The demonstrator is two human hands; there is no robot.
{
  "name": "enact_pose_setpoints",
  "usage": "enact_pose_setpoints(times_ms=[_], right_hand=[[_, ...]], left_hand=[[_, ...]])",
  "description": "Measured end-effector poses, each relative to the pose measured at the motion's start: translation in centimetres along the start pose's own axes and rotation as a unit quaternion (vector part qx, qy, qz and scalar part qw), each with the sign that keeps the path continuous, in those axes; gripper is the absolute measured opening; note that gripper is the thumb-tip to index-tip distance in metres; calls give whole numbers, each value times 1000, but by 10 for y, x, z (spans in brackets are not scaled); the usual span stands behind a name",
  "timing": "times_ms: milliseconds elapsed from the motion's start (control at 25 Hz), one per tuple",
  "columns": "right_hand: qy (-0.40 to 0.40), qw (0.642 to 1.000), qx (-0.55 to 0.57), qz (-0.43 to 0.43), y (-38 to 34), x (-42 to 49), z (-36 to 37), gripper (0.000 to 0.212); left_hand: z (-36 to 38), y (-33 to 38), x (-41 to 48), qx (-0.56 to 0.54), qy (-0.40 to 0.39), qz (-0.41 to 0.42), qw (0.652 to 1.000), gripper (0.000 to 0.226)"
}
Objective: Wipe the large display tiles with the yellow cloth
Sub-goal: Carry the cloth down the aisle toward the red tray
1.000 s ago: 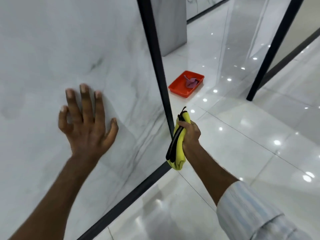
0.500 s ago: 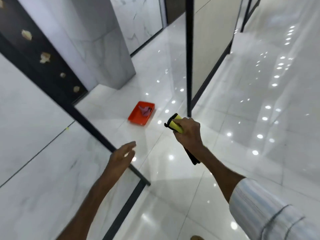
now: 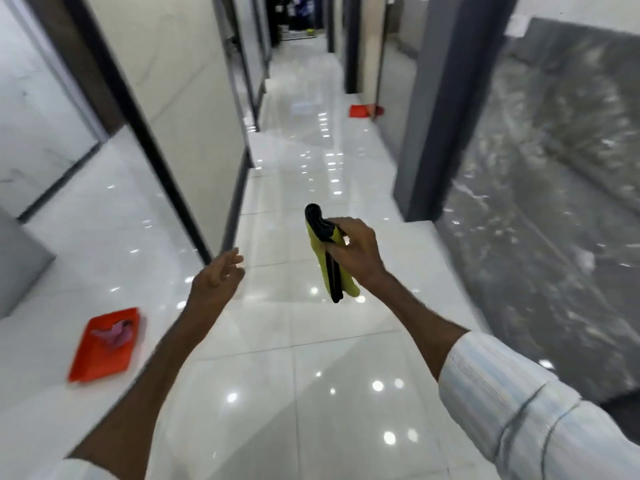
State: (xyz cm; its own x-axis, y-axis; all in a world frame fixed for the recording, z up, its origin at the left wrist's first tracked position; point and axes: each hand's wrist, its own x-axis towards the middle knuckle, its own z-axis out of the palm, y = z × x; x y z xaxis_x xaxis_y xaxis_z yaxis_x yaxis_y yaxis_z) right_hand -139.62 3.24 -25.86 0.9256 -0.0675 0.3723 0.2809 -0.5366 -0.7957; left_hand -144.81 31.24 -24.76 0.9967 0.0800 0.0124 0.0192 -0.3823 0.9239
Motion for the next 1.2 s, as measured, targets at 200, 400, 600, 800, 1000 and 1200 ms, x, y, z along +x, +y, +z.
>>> enact_pose_setpoints(times_ms=[200, 400, 600, 800, 1000, 1200], right_hand=[[109, 988, -86, 66, 11, -52, -103, 31], [203, 963, -151, 98, 18, -102, -165, 45], [219, 959, -152, 94, 5, -95, -175, 37], [240, 965, -57, 85, 2, -33, -167, 37], [223, 974, 13, 38, 31, 79, -175, 36], [166, 986, -2, -19, 69, 227, -180, 36]], left_hand=[[88, 50, 27, -29, -148, 98, 984, 43], [155, 88, 13, -20, -246, 169, 954, 44], [156, 116, 25, -3, -261, 216, 941, 45], [154, 138, 82, 13, -237, 256, 937, 45], [185, 161, 175, 16, -223, 284, 932, 45], [213, 188, 296, 23, -180, 283, 942, 43]])
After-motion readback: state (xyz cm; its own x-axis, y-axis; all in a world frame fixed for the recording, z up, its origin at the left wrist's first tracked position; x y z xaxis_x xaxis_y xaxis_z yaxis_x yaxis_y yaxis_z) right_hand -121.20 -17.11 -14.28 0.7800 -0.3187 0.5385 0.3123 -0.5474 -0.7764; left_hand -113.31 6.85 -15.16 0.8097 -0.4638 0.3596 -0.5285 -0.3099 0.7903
